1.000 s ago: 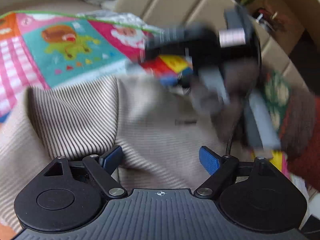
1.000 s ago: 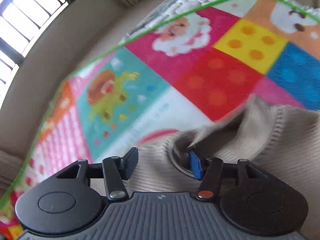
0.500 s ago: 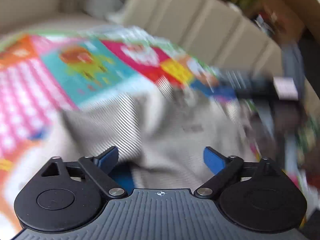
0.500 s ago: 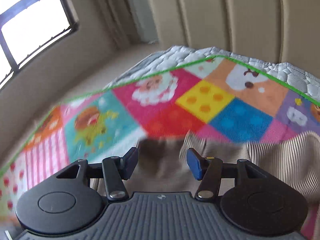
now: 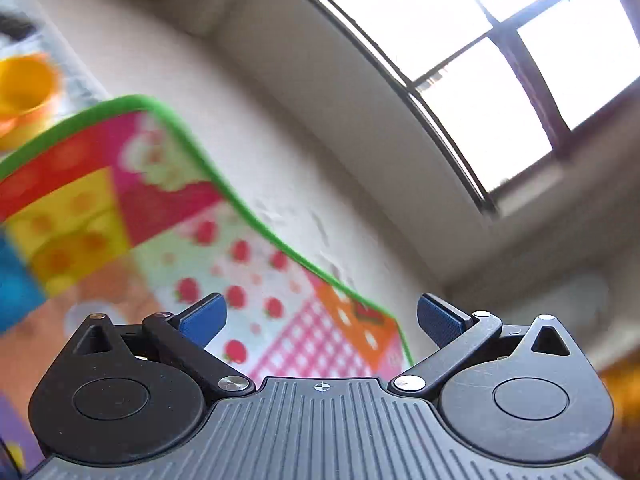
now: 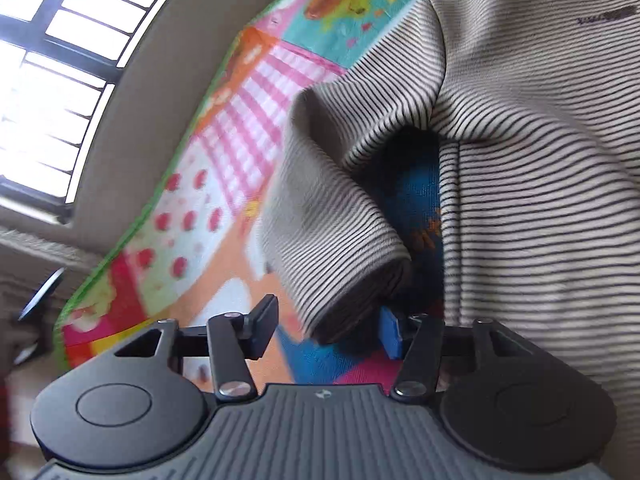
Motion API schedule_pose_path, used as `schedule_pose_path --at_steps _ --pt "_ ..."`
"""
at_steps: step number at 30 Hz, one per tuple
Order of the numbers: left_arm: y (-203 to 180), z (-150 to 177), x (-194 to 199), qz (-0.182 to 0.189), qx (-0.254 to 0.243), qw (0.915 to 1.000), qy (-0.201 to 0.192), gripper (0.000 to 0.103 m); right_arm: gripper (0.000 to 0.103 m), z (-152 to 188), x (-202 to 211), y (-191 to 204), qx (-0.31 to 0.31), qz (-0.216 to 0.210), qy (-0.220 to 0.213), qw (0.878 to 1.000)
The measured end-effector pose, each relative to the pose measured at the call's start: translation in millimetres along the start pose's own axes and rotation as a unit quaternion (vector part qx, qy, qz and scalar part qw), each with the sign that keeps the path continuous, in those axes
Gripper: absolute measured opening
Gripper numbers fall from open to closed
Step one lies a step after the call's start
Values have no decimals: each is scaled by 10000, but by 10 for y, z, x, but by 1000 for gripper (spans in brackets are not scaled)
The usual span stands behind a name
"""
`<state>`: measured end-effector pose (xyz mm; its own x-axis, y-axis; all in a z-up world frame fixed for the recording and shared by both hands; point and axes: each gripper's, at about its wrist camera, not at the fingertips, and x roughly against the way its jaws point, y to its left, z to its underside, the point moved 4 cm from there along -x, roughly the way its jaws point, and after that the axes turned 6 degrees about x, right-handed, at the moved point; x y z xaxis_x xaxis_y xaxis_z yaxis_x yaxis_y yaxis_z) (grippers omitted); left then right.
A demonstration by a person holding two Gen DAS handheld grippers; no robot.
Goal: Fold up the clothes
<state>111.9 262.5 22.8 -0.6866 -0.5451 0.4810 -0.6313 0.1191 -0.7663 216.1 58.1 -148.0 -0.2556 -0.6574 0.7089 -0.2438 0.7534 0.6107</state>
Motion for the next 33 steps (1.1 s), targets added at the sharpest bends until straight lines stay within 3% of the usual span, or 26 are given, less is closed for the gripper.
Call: schedule_pose_path --at_steps 2,4,7,9,11,13,14,17,20,22,27,29,32,33 --pt "11 63 -5 328 -304 9990 3 103 7 -132 85 190 691 245 -245 9970" --pt "-49 169 -215 577 -968 9931 336 103 6 -360 391 361 1398 399 -625 9874" --pt "-84 297 -648 787 -936 9800 1568 103 3 -849 1022 454 2284 869 -1285 9611" --pt "-144 423 -798 1012 -938 9712 1944 103 3 -1160 1432 420 2668 1275 -1658 9408" --pt "-282 614 -884 1120 -1454 9602 2107 103 3 -1425 1748 258 2681 1647 -1889 9302" --pt "-384 732 -948 1228 -1793 9521 2150 103 3 -1569 1935 14 2393 1820 -1891 9348" --pt "-401 755 -947 1232 -1815 9526 2108 103 5 -1549 1945 -89 2216 1691 -1763 9440" --pt "-368 680 -968 1139 -1649 9610 1906 103 8 -1239 1705 -265 1756 872 -1127 9741" --pt "-296 584 -946 941 -1541 9667 1815 103 20 -766 1153 -292 1058 -135 -468 9932" --pt "-235 551 -984 803 -1434 9690 1847 103 21 -545 783 -317 630 -436 -185 9969" --pt "-143 512 -1041 687 -1264 9714 1887 103 21 -340 205 -310 638 -341 -206 9972" --pt "-161 561 -1060 729 -1389 9682 1951 103 21 -397 164 -190 947 -262 -335 9946" --pt "-189 640 -1100 851 -1631 9600 2112 103 4 -513 150 20 1483 -134 -556 9873" --pt "-196 655 -1110 896 -1686 9576 2160 103 4 -552 145 91 1661 -91 -629 9841"
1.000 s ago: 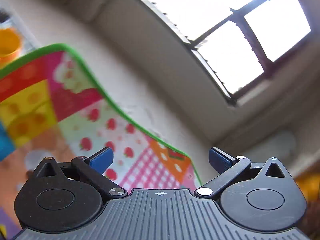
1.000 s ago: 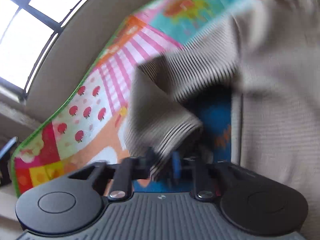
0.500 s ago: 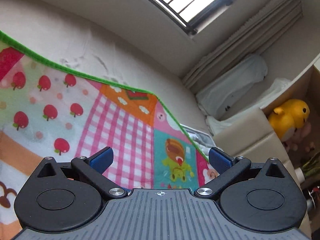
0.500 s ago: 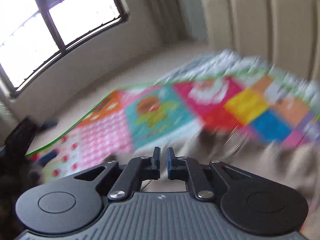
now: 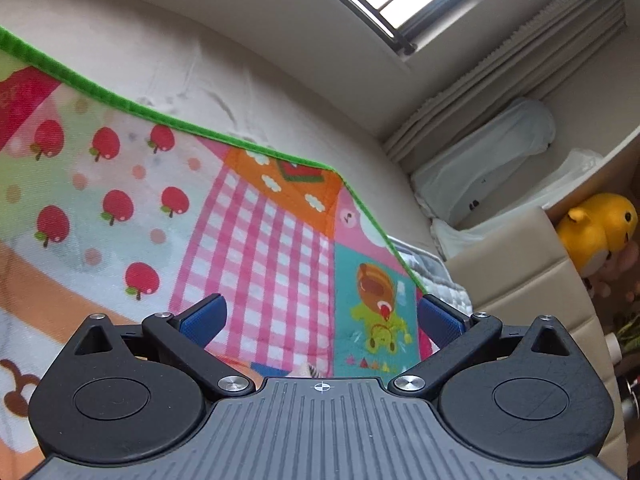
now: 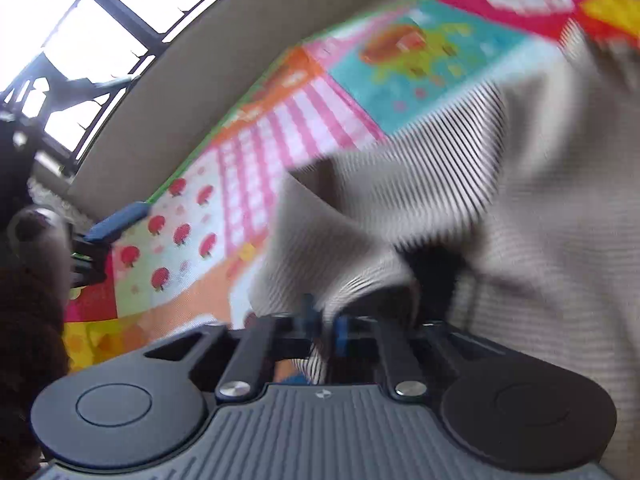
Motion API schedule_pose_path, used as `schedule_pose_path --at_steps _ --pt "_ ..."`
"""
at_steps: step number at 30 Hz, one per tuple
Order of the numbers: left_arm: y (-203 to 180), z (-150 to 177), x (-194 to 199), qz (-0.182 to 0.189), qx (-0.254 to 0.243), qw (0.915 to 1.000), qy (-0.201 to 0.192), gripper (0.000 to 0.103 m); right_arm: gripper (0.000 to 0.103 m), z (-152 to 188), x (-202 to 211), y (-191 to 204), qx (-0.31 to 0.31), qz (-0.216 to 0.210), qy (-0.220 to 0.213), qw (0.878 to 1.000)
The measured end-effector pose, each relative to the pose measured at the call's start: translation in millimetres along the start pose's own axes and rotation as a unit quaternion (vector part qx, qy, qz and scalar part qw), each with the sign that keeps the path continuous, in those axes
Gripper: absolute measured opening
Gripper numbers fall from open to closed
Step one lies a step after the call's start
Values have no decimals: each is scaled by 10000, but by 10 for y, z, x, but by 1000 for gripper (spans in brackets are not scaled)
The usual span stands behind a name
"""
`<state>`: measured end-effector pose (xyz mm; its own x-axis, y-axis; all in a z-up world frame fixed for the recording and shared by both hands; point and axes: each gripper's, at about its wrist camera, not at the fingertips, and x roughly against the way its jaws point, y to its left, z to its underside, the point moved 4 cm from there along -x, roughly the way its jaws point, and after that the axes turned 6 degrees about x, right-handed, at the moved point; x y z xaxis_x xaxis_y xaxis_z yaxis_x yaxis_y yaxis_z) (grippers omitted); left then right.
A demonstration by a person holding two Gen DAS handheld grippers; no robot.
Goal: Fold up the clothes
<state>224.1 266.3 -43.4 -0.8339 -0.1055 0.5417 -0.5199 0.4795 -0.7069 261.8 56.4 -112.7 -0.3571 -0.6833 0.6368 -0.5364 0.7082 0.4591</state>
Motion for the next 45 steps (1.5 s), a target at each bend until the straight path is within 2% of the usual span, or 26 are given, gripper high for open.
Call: schedule_pose_path --at_steps 2,5,8,10,12,14,18,21,23,27,29,31,32,34,35,36,38,41,43,45 --pt "-26 14 -12 92 -65 9999 44 103 4 -359 272 39 496 193 -434 9976" --pt "-127 98 -52 302 -299 9989 212 103 4 -924 833 -58 1006 639 -990 9879" --pt "-343 357 -156 448 -1043 9913 659 103 4 -1309 1314 -214 1383 1151 -1282 9753" --pt "-481 585 -222 428 -1636 9819 848 103 4 -1373 1508 -384 1473 1440 -1297 9699" --pt "-555 768 -278 332 -2032 9742 928 103 4 -1352 1631 -602 1424 1694 -1226 9675" --pt "-580 893 -334 310 -2155 9704 1041 103 4 -1253 1685 -883 1272 1945 -1127 9661" --pt "-620 1123 -417 725 -2129 9604 1645 103 4 -977 1587 -1511 873 2438 -851 9621" --pt "-708 1340 -435 1058 -2309 9452 2051 103 4 -774 1468 -1916 525 2588 -689 9620" --pt "-750 1490 -461 1084 -2495 9365 2212 103 4 -649 1391 -2150 373 2701 -604 9602" --pt "-739 1681 -545 774 -2982 9234 2288 103 4 -449 1229 -2495 226 2823 -432 9581" --pt "-710 1737 -609 576 -3093 9202 2327 103 4 -342 1168 -2617 178 2826 -283 9587" --pt "-673 1752 -674 377 -3124 9193 2365 103 6 -297 1263 -2641 10 2794 -309 9597" --pt "-661 1745 -696 297 -3110 9200 2367 103 12 -287 1391 -2610 -7 2776 -352 9601" --pt "-652 1699 -710 185 -3024 9246 2310 103 20 -256 1739 -2495 252 2808 -430 9585" --pt "-651 1666 -704 165 -2943 9282 2270 103 33 -208 1931 -2418 639 2932 -408 9530" --pt "-648 1638 -689 153 -2847 9319 2242 103 51 -128 2115 -2344 1094 3084 -322 9444" --pt "-640 1584 -661 129 -2659 9388 2187 103 64 134 2416 -2196 2015 3327 -25 9213" --pt "-626 1563 -623 42 -2546 9434 2125 103 64 668 2681 -2045 3052 3569 587 8809" --pt "-623 1586 -605 -48 -2578 9436 2077 103 64 971 2737 -2025 3456 3753 881 8556" --pt "-633 1633 -588 -107 -2676 9413 2056 103 62 1166 2701 -2082 3601 3911 1033 8406"
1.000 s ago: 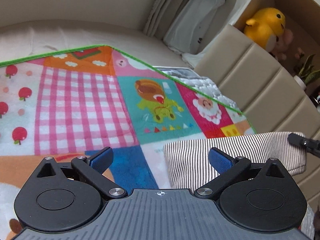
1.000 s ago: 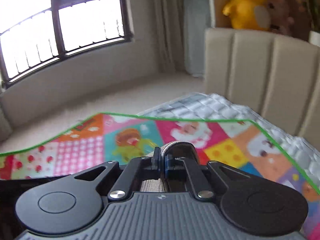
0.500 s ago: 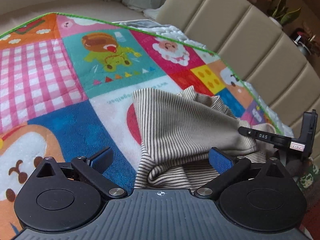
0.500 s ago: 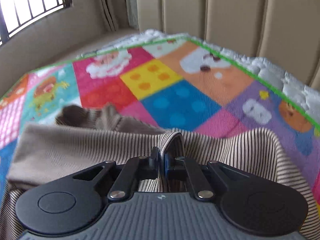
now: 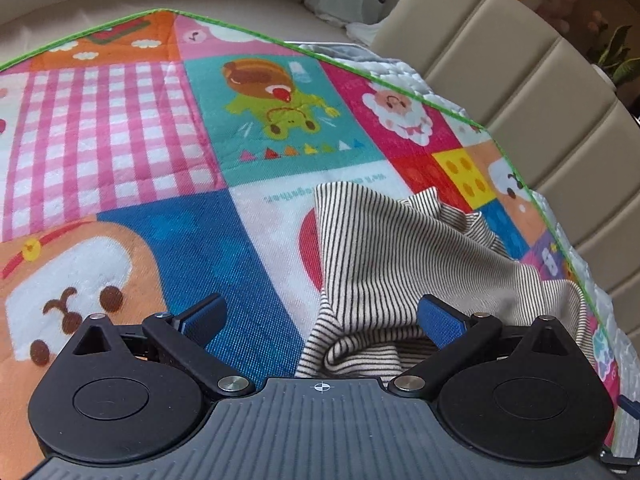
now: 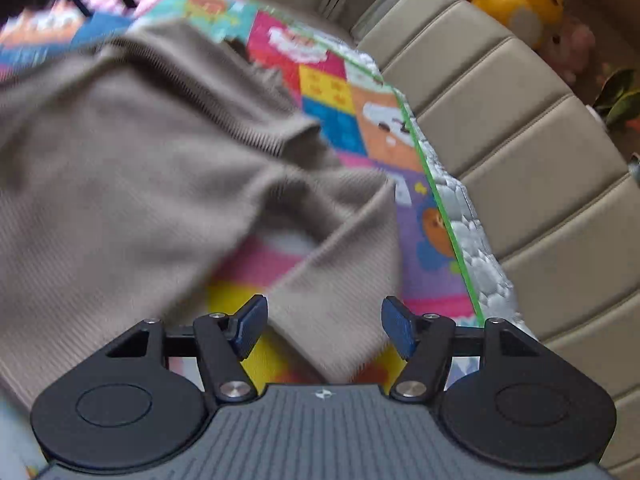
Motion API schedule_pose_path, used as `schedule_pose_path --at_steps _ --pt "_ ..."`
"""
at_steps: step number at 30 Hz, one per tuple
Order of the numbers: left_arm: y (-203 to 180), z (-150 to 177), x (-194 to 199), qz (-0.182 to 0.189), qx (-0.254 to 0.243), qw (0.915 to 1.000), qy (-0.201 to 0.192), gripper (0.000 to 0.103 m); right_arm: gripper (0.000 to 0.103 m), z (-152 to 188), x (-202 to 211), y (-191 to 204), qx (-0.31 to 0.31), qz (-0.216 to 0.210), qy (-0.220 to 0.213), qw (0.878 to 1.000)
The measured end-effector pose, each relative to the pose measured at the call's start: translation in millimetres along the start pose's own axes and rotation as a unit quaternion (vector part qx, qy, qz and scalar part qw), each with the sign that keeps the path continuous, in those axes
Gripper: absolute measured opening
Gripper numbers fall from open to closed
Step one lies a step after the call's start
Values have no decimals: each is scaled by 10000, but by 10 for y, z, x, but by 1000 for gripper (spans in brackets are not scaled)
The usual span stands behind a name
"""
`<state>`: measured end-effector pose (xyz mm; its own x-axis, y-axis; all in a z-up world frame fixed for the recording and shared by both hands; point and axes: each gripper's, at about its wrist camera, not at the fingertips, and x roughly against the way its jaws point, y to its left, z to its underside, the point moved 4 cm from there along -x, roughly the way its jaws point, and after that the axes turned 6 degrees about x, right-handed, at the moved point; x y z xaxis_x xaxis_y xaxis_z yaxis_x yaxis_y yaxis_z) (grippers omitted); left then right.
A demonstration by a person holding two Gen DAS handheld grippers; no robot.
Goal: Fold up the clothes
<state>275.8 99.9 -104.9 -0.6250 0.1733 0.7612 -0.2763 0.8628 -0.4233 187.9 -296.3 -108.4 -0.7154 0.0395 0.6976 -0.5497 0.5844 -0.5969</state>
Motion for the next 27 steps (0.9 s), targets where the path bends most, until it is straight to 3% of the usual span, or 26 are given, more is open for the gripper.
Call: schedule_pose_path --at_steps 2,4,6,7,8,9,10,11,12,13,15,19,20,23,24,26,27 --pt "-67 49 20 29 -184 9998 -3 103 57 104 -107 90 88 65 129 9999" --pt "-197 138 78 298 -488 9984 42 103 52 138 -173 78 -204 84 225 9995" --pt "-414 303 138 822 -703 9936 332 103 52 129 -92 -97 -1242 -3 92 9922" --pt "-560 413 143 1147 -664 9897 543 103 55 140 -2 -260 -2126 -116 -67 9770" --pt "-713 524 142 1456 -605 9846 749 103 67 183 92 -425 -3060 -194 -231 9516" --pt "-897 640 103 1686 -457 9801 939 103 82 266 177 -562 -3981 -244 -400 9162" --pt "-1080 758 59 1897 -305 9749 1127 103 87 362 261 -693 -4876 -288 -570 8708" --pt "-1258 886 -13 2027 -131 9703 1314 103 90 461 345 -826 -5720 -330 -733 8163" --pt "-1436 1013 -86 2156 28 9649 1500 103 90 552 420 -919 -6297 -429 -894 7705" --pt "-1607 1140 -159 2277 107 9595 1655 101 90 649 523 -996 -6658 -474 -1068 7369" --pt "-1932 1374 -258 2420 148 9553 1692 77 103 855 766 -1098 -7086 -173 -1403 6913" --pt "-2350 1745 -434 2335 431 9568 1677 74 103 1340 1111 -923 -7791 340 -1888 5968" --pt "-2400 1809 -485 2217 516 9595 1658 75 103 1392 1083 -845 -7839 338 -1838 5920" --pt "-2487 1941 -692 1854 873 9649 1641 77 103 1443 831 -684 -7817 176 -1484 6055" --pt "-2517 1961 -739 1809 971 9661 1567 82 103 1437 733 -687 -7800 100 -1425 6092" --pt "-2618 1980 -798 1783 1038 9693 1339 91 103 1435 667 -698 -7752 128 -1445 6149" --pt "-2704 1973 -821 1742 936 9728 1207 90 103 1434 681 -695 -7691 221 -1479 6213"
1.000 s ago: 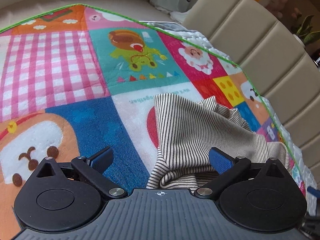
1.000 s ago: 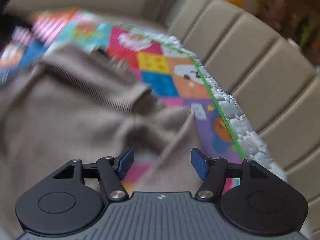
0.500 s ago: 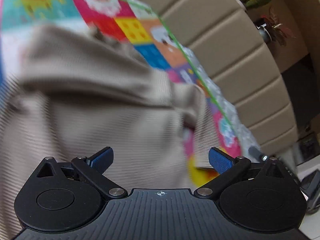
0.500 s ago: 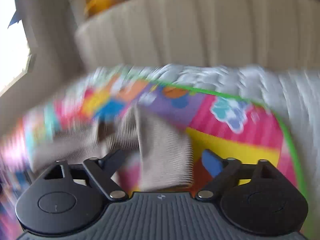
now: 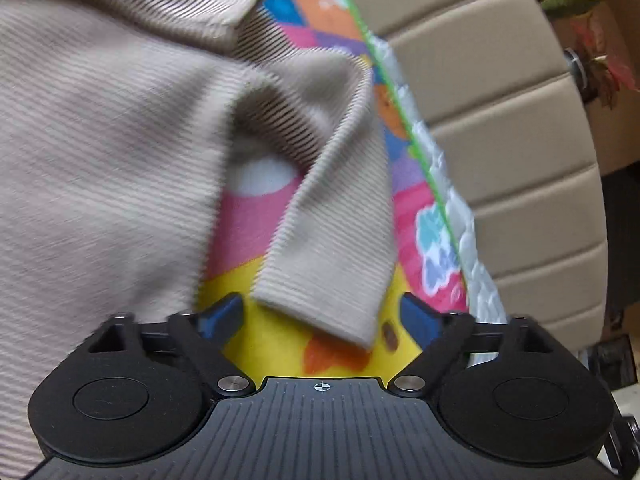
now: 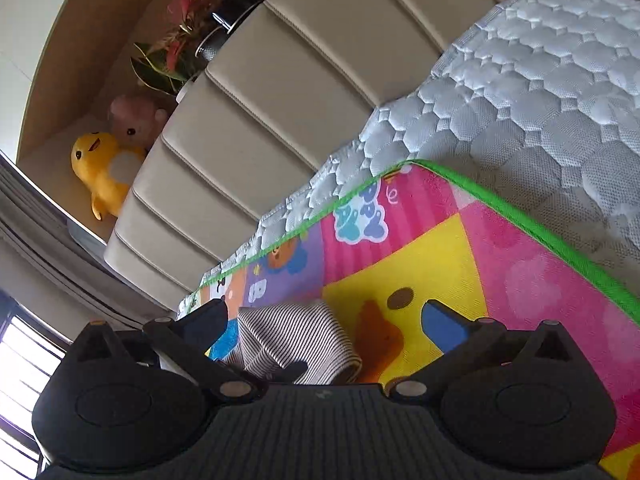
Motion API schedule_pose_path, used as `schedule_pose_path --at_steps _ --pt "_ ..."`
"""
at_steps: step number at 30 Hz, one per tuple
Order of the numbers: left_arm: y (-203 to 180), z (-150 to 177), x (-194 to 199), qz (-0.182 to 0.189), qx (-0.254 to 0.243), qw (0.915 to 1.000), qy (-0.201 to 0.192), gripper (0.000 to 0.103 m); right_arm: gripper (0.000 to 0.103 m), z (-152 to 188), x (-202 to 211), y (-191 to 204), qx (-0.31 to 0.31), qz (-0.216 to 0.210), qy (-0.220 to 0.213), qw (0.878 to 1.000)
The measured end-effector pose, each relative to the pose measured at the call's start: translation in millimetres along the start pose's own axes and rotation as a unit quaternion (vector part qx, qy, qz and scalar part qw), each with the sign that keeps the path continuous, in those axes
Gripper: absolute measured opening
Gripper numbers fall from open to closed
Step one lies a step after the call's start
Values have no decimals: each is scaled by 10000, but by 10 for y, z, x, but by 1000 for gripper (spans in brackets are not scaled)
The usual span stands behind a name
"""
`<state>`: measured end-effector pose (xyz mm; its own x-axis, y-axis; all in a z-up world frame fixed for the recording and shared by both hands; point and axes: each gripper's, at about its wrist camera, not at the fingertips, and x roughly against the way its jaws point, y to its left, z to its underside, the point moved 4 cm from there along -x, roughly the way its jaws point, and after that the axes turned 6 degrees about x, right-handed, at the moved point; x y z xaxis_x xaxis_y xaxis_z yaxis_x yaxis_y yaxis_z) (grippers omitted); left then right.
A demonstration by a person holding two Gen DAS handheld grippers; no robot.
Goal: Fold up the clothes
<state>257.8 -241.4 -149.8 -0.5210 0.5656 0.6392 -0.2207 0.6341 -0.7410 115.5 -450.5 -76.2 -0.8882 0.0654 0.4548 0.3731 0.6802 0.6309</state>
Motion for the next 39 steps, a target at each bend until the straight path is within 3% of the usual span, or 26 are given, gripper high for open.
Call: schedule_pose_path --at_steps 2,4,6,7,11,14,19,22,23,24,25,28,30,33,34,36,39 --pt "-149 -3 -126 -287 -422 9986 -159 82 103 3 24 11 181 57 -182 9997" --pt "-276 3 -225 -575 -984 9930 -296 54 103 2 26 26 338 101 -341 9988" --pt "-374 41 -306 -757 -1782 9805 -336 17 103 16 11 69 599 178 -439 9971" --pt "-399 45 -271 -783 -2168 9723 -373 11 103 28 -7 98 750 220 -448 9959" --pt "-477 -58 29 -794 -3467 9329 -569 8 103 69 -42 173 1036 219 -403 9936" --pt "-506 -429 477 -778 -3871 9147 -862 7 103 85 -32 223 1161 247 -407 9921" --pt "-496 -1330 1361 -1147 -3940 8946 -1771 3 103 147 -37 348 1445 286 -320 9886" --pt "-375 -1856 1763 -1604 -3832 8794 -2326 3 103 206 -38 459 1676 246 -264 9852" --pt "-294 -1995 1844 -1743 -3708 8797 -2414 3 103 232 -49 500 1744 240 -217 9841" --pt "-195 -2097 1889 -1799 -3562 8866 -2337 3 103 260 -63 541 1805 236 -159 9832" --pt "-88 -2138 1903 -1696 -3404 9015 -2068 3 103 289 -78 582 1866 231 -100 9821" --pt "211 -1953 1752 -820 -2769 9526 -959 10 103 353 -105 675 1841 150 55 9828" --pt "308 -1638 1508 -232 -2394 9703 -268 34 103 398 -110 731 1938 117 108 9809" --pt "348 -1203 1121 469 -1738 9823 525 53 103 436 -96 764 2089 120 135 9778" --pt "336 -1084 975 554 -1542 9842 666 55 103 441 -91 766 2108 126 136 9774" --pt "309 -943 758 411 -1394 9878 552 68 103 433 -105 735 2064 164 159 9782" --pt "304 -866 506 -166 -1314 9910 176 75 103 415 -144 664 1924 191 233 9809"
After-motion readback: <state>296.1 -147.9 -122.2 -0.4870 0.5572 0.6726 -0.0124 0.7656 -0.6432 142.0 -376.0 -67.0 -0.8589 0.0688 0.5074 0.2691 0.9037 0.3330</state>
